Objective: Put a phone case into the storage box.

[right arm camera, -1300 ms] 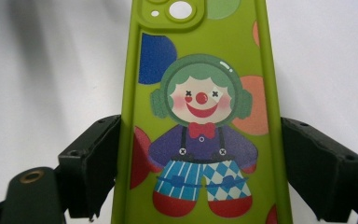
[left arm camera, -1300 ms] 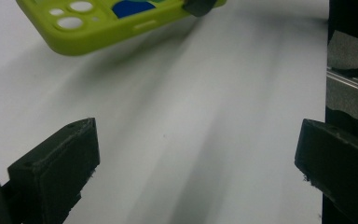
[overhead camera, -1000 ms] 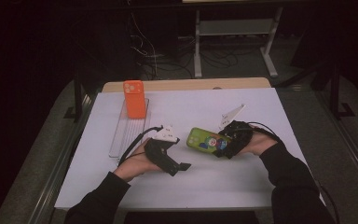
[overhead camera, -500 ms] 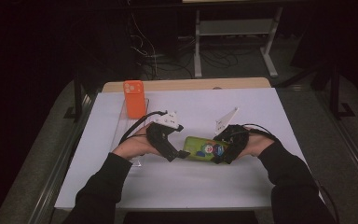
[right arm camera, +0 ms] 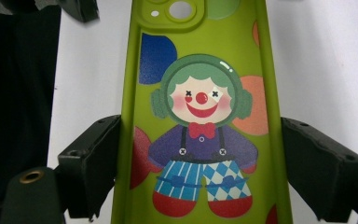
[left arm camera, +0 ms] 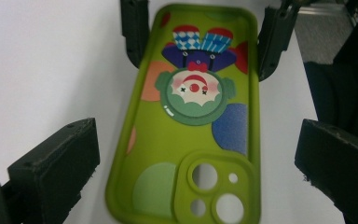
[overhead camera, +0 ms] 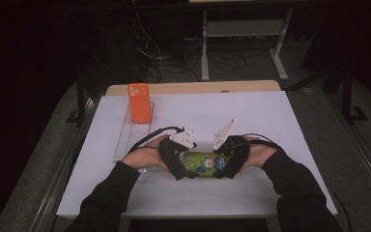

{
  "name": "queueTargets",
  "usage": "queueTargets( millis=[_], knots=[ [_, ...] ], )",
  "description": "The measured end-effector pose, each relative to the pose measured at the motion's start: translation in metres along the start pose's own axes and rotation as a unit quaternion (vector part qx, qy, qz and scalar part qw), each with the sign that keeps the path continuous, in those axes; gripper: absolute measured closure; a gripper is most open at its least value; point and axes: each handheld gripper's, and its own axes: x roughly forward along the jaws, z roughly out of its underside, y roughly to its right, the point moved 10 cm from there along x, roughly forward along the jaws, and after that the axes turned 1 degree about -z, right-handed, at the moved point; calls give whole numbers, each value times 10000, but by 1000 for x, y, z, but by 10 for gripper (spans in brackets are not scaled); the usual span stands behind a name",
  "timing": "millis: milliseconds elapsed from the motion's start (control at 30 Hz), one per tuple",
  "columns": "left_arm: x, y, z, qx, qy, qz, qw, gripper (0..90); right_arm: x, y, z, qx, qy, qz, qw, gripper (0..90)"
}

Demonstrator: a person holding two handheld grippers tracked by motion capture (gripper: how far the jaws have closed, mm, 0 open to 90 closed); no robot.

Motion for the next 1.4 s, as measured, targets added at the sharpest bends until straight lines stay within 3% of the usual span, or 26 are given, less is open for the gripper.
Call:
queueTargets(
  millis=[200, 400, 533, 900, 1400],
  knots=[
    [12, 5, 3, 79, -192, 63, 9998, 0, 0, -7, -8, -115, 88, -65, 9999, 154],
    [13, 6, 5, 20, -289, 106, 9995, 0, -1, -10, -12, -180, 118, -77, 9997, 154],
    [14, 7, 6, 50, -319, 88, 9994, 54, -1, -10, -12, -201, 112, -95, 9997, 154],
    [12, 6, 5, 37, -269, 64, 9996, 100, -3, -11, -14, -196, 174, -128, 9996, 153],
    [11, 8, 5, 54, -270, 189, 9994, 145, -4, -12, -13, -237, 155, -149, 9995, 151]
  ],
)
